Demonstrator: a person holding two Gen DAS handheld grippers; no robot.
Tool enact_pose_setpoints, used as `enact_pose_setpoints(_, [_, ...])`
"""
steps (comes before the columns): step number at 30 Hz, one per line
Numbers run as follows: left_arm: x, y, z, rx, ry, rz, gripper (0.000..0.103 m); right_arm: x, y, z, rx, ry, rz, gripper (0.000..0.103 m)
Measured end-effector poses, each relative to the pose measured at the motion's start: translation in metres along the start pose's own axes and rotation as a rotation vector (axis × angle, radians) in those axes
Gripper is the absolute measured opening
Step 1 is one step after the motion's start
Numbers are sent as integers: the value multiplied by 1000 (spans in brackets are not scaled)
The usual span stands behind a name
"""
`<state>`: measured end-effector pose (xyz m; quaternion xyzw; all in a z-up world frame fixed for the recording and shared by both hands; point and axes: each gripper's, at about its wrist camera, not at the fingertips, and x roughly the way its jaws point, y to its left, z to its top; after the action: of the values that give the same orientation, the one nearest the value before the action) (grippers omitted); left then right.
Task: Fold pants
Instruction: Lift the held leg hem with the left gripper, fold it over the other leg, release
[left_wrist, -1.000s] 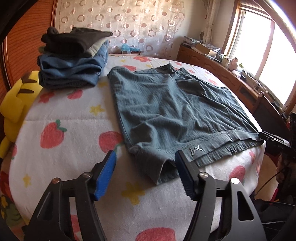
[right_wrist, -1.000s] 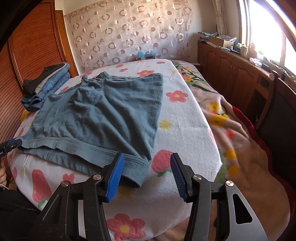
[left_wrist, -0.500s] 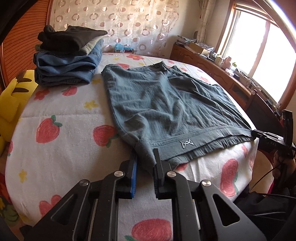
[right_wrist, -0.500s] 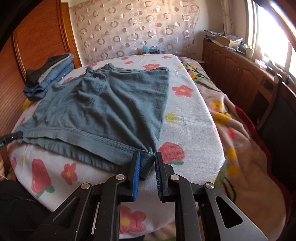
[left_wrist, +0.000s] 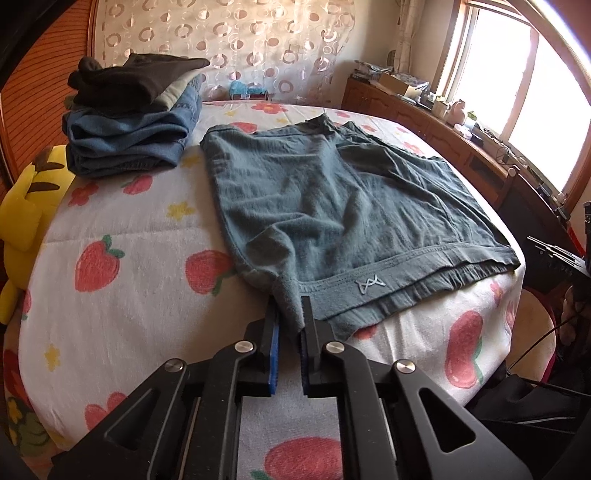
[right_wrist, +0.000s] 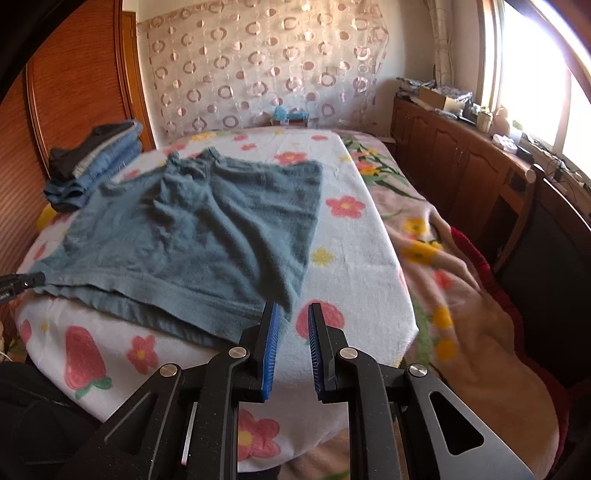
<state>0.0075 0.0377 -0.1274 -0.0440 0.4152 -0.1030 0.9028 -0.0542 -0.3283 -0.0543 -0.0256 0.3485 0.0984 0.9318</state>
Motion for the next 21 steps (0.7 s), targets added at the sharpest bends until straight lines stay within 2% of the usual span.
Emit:
enact_pose_setpoints(4, [-3,-3,3,4,-12,0,7,-9,5,3,-9,-33,-4,17])
enact_pose_setpoints(6, [-4,-4,3,7,-15,-3,6,-14,6,5,-11,-48,-8,24])
enact_pose_setpoints(11, [-5,-6,6,7,-23,-6,6,-21,10,6,-18,-73,-19,33])
enact_pose_setpoints(21, [-9,-23,28,49,-78,-48,5,-18,12,7,-21,-78,-13,37])
